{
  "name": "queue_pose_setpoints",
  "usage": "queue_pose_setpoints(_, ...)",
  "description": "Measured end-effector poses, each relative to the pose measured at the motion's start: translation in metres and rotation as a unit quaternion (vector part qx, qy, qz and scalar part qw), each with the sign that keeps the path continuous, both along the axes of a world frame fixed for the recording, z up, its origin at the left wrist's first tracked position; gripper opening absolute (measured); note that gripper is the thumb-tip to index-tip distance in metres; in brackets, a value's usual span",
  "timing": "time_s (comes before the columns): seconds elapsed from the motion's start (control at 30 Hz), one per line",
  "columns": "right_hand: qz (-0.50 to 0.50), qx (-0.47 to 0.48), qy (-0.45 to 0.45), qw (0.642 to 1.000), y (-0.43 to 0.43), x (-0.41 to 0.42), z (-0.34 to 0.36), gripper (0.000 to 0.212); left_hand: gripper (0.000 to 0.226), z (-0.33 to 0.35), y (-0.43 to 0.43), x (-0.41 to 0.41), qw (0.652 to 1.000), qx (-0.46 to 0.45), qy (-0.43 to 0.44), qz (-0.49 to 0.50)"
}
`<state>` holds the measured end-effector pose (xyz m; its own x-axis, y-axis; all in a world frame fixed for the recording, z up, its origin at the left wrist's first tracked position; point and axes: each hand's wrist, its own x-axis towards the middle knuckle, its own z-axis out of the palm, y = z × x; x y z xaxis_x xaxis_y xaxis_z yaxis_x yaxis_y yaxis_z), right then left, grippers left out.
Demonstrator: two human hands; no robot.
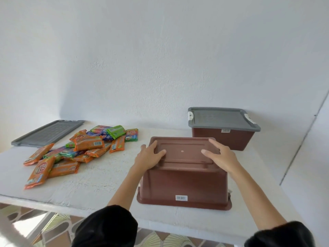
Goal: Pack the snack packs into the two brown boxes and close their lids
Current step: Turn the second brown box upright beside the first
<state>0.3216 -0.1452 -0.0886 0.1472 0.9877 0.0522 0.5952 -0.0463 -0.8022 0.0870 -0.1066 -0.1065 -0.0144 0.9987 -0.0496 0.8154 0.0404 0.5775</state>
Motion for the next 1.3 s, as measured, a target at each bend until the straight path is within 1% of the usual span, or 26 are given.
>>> queue_pose_setpoints(0.07,-0.023,0.001,0.012,1.0,0.017,0.005,0.004,0.063,0.067,0.006,0.015,0.0,0.999,-0.013,-0.038,-0.004)
queue_pose_setpoints(0.13,-0.039,-0.031,0.029,0.998,0.034,0.007,0.004,0.069,0.07,0.008,0.032,-0.001,0.997,-0.024,-0.077,0.003)
queue_pose_setpoints(0.23,-0.033,-0.077,0.063,0.994,0.051,0.008,-0.008,0.078,0.072,0.005,0.048,0.0,0.995,-0.032,-0.098,-0.002)
queue_pose_setpoints(0.3,-0.039,-0.076,0.067,0.994,0.056,0.009,-0.015,0.075,0.068,0.001,0.051,0.002,0.996,-0.013,-0.085,-0.004)
queue_pose_setpoints(0.43,-0.064,-0.029,0.058,0.996,0.044,0.008,-0.016,0.061,0.052,0.001,0.044,0.005,0.996,0.068,-0.058,0.012)
queue_pose_setpoints(0.5,-0.067,0.021,0.057,0.996,0.033,0.005,-0.009,0.056,0.048,0.007,0.035,0.007,0.99,0.122,-0.058,0.026)
queue_pose_setpoints(0.57,-0.076,0.097,0.055,0.991,0.022,-0.001,0.002,0.054,0.044,0.018,0.024,0.01,0.975,0.2,-0.089,0.039)
queue_pose_setpoints(0.63,-0.089,0.203,0.042,0.974,0.013,-0.007,0.011,0.056,0.04,0.027,0.01,0.015,0.943,0.293,-0.149,0.045)
queue_pose_setpoints(0.7,-0.093,0.304,0.034,0.948,0.004,-0.014,0.012,0.056,0.036,0.025,-0.003,0.018,0.906,0.375,-0.193,0.04)
queue_pose_setpoints(0.73,-0.091,0.34,0.037,0.935,0.0,-0.017,0.009,0.055,0.035,0.019,-0.009,0.019,0.891,0.403,-0.205,0.032)
queue_pose_setpoints(0.8,-0.085,0.377,0.05,0.921,-0.006,-0.022,-0.005,0.054,0.041,0.001,-0.019,0.018,0.873,0.435,-0.219,0.015)
queue_pose_setpoints(0.93,-0.101,0.393,0.101,0.909,-0.014,-0.024,-0.034,0.052,0.043,-0.019,-0.033,0.018,0.859,0.45,-0.245,-0.008)
queue_pose_setpoints(1.0,-0.098,0.384,0.134,0.908,-0.018,-0.024,-0.039,0.043,0.04,-0.022,-0.037,0.02,0.853,0.454,-0.258,-0.007)
queue_pose_setpoints(1.07,-0.096,0.381,0.182,0.901,-0.024,-0.029,-0.039,0.036,0.037,-0.024,-0.038,0.02,0.848,0.45,-0.28,0.012)
queue_pose_setpoints(1.13,-0.11,0.38,0.212,0.894,-0.03,-0.035,-0.038,0.037,0.04,-0.022,-0.039,0.015,0.844,0.434,-0.313,0.048)
queue_pose_setpoints(1.2,-0.134,0.354,0.231,0.896,-0.033,-0.034,-0.029,0.039,0.047,-0.011,-0.037,0.007,0.846,0.398,-0.35,0.059)
queue_pose_setpoints(1.23,-0.148,0.331,0.236,0.902,-0.03,-0.027,-0.023,0.039,0.052,-0.003,-0.032,0.001,0.853,0.366,-0.368,0.053)
queue_pose_setpoints(1.27,-0.152,0.298,0.239,0.912,-0.024,-0.018,-0.016,0.04,0.058,0.004,-0.025,-0.005,0.863,0.32,-0.388,0.043)
queue_pose_setpoints(1.3,-0.146,0.255,0.246,0.924,-0.017,-0.008,-0.007,0.047,0.064,0.012,-0.018,-0.01,0.871,0.266,-0.412,0.026)
